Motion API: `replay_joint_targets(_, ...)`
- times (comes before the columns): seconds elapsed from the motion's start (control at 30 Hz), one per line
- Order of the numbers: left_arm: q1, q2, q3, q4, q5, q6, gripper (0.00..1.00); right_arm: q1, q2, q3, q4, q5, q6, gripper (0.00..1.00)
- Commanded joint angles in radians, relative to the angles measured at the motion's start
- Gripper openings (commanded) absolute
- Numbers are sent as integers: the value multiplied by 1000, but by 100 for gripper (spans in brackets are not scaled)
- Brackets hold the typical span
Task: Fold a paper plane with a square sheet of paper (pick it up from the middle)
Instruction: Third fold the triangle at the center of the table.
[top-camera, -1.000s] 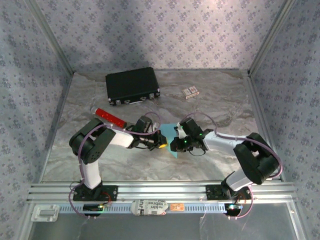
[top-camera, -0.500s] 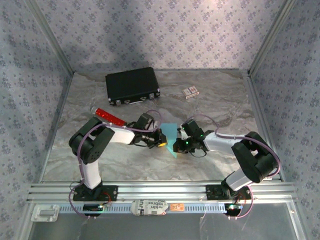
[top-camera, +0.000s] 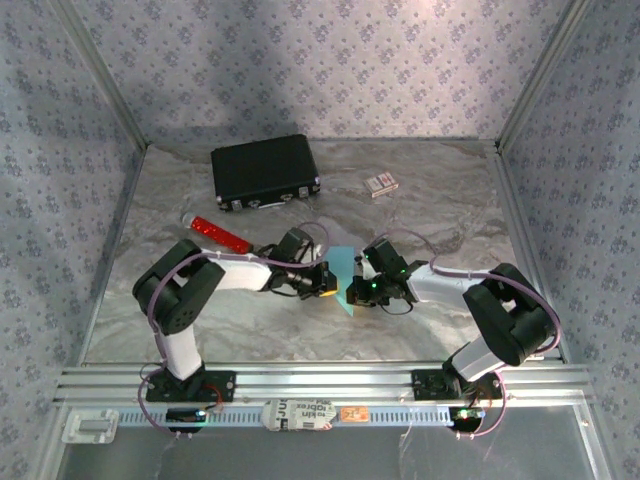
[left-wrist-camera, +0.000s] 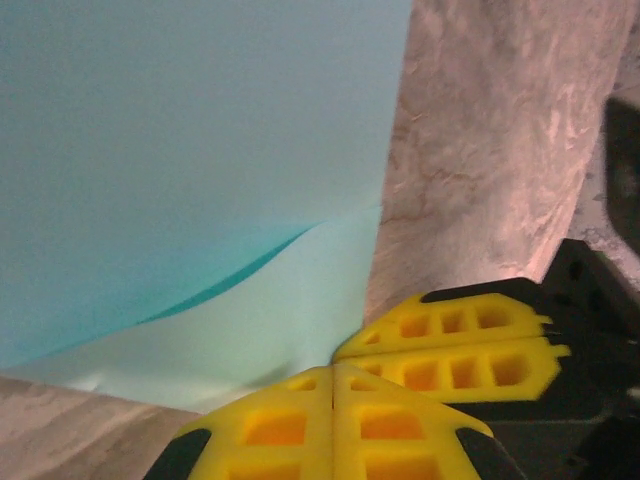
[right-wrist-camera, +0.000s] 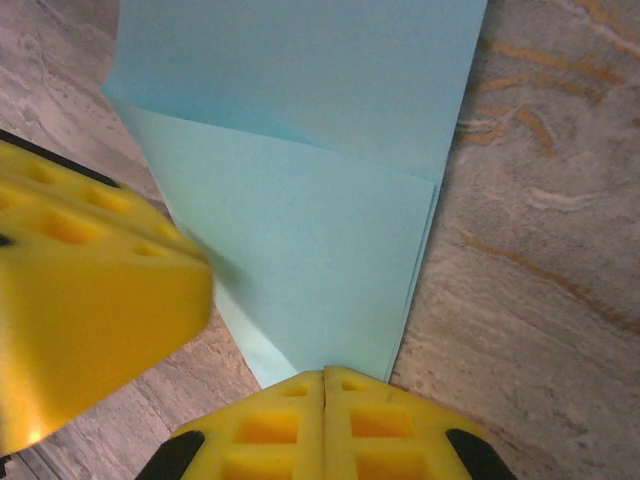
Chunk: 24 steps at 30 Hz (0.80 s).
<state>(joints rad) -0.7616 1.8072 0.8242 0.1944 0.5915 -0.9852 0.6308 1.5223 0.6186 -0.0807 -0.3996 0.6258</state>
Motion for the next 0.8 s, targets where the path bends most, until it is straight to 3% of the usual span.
replay_joint_targets(0.0,0,46,22,11,2,-1,2,-5,25,-34,-77,77,18,6)
replay_joint_targets(0.47,7,75,-17,-35,-39,-4,0,-4,-93,-1,12,-30,20,10)
replay_joint_targets(0.77,6,76,-10,-33,-37,-7,0,10,-9,-7,64,-79,33,10)
